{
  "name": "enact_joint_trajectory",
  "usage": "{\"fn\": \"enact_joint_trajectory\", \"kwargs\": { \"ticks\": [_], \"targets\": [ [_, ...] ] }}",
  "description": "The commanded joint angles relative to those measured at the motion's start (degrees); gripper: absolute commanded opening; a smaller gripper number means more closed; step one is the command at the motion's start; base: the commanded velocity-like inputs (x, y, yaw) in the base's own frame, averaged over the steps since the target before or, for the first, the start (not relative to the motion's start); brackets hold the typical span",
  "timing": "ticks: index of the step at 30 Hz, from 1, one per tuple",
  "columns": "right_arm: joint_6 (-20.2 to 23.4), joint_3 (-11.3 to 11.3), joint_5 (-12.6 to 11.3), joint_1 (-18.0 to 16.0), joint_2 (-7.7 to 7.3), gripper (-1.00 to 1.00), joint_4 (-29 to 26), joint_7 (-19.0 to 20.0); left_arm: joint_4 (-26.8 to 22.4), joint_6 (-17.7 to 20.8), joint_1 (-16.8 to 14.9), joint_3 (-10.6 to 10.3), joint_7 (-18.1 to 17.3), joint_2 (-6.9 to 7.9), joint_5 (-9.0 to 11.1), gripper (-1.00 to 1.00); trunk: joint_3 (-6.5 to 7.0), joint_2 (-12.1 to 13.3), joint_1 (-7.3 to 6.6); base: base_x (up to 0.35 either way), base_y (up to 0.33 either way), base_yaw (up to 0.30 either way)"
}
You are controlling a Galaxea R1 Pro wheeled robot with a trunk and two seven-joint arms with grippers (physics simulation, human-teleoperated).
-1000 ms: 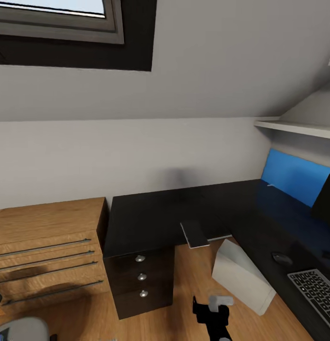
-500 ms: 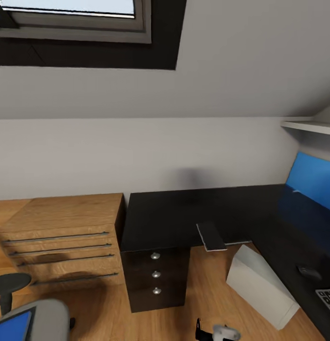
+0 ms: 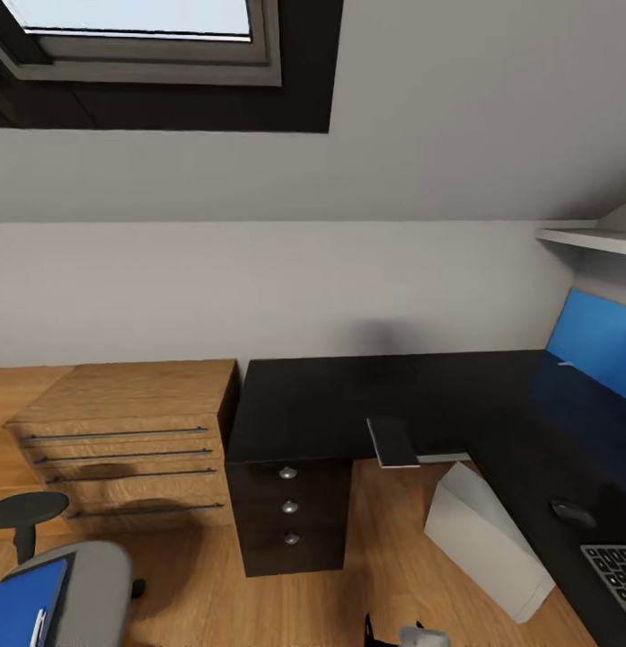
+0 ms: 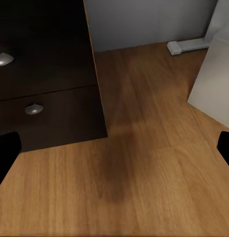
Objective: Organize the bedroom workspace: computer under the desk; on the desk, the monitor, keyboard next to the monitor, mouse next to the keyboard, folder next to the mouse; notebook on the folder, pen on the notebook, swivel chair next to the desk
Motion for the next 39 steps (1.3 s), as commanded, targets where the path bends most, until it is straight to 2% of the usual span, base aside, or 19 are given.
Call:
{"fn": "enact_joint_trajectory", "kwargs": {
  "ticks": [1, 9, 21, 39],
  "targets": [
    [-0.2, 0.5, -0.3, -0.1, -0.01, 1.0, 0.0, -0.3, 0.0, -0.4, -0.1, -0.3, 0.3, 0.05, 0.6, 1.0, -0.07, 0.0, 0.0, -0.008, -0.011, 0.0],
    [-0.3, 0.5, -0.6, -0.1, 0.04, 1.0, 0.0, -0.1, 0.0, -0.4, -0.1, -0.3, 0.4, 0.14, 0.5, 1.0, -0.07, 0.0, 0.0, -0.001, -0.002, 0.038],
    [-0.3, 0.6, -0.4, -0.1, 0.04, 1.0, 0.0, -0.1, 0.0, -0.4, -0.1, -0.3, 0.5, 0.13, 0.5, 1.0, -0.07, 0.0, 0.0, -0.019, 0.0, 0.251],
    [-0.2, 0.6, -0.4, -0.1, 0.13, 1.0, 0.1, -0.1, 0.0, -0.4, -0.1, -0.3, 0.5, 0.14, 0.5, 1.0, -0.07, 0.0, 0.0, -0.267, 0.0, 0.275]
  ]
}}
